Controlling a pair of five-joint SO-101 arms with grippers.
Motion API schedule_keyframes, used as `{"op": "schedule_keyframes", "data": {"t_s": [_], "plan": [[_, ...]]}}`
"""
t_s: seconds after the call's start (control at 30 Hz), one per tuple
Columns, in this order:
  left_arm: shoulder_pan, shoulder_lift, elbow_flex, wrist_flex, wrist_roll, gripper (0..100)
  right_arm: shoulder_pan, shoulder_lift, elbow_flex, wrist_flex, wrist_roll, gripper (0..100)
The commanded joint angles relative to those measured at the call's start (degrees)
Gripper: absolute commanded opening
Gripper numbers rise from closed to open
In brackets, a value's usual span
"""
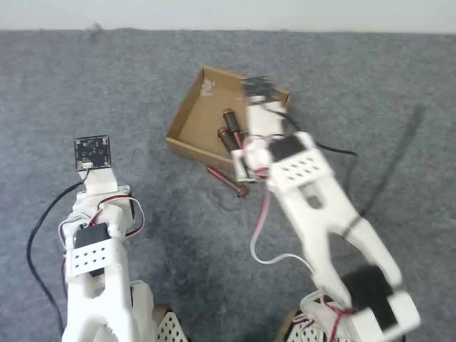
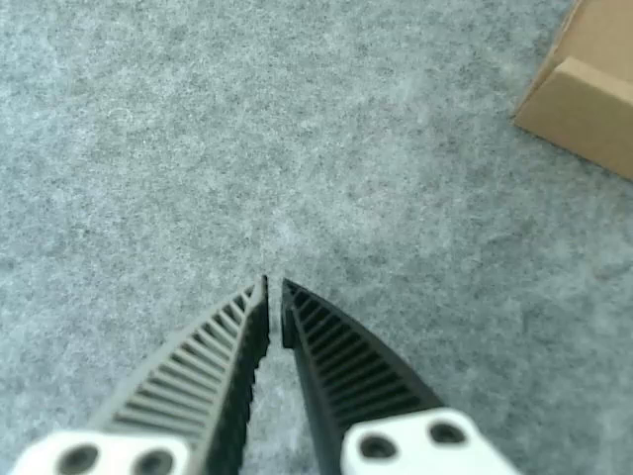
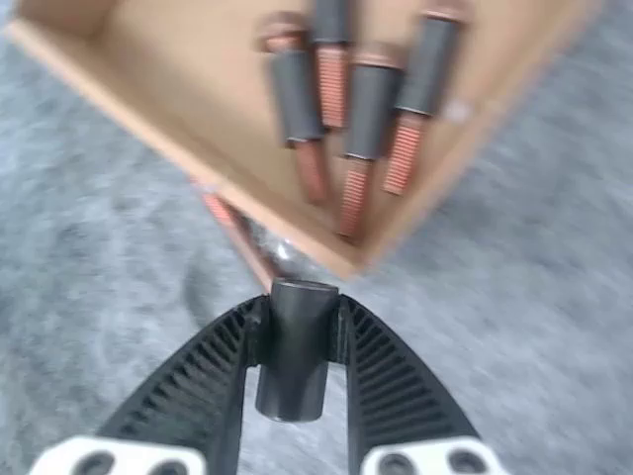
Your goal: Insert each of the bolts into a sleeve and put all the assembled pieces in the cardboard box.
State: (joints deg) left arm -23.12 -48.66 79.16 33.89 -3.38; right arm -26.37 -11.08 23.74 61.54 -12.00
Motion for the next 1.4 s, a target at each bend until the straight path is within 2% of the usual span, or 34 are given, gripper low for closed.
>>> {"op": "schedule_keyframes", "data": {"t_s": [0.0,0.1,0.27,0.37,0.43,0.6,0.7,0.93,1.37], "plan": [[0.26,0.09,-1.27,-1.14,0.88,2,6.81,-9.54,5.54,0.66,0.97,0.6],[0.26,0.09,-1.19,-1.14,0.88,2,14.2,-12.26,12.84,-1.01,1.67,0.6],[0.26,0.09,-1.19,-1.14,0.88,2,24.75,-13.23,22.86,-8.31,13.89,0.6],[0.35,0.09,-1.19,-1.05,0.88,2,27.91,-13.23,26.29,-13.23,15.21,0.7],[0.35,0.09,-1.1,-1.05,0.88,2,28.53,-13.23,27.69,-15.08,15.3,1.5],[0.35,0.09,-1.01,-1.05,0.88,2,28.62,-13.23,28.66,-15.34,15.3,11.3],[0.26,0.09,-1.01,-1.05,0.88,2,28.79,-13.32,28.66,-15.16,15.3,8.7],[0.18,0.09,-1.01,-1.05,0.79,2,28.88,-16.48,27.69,-7.69,15.21,8.0],[0.09,0.09,-1.01,-1.05,0.44,2,28.35,-7.52,27.34,-12.62,12.57,7.8]]}}
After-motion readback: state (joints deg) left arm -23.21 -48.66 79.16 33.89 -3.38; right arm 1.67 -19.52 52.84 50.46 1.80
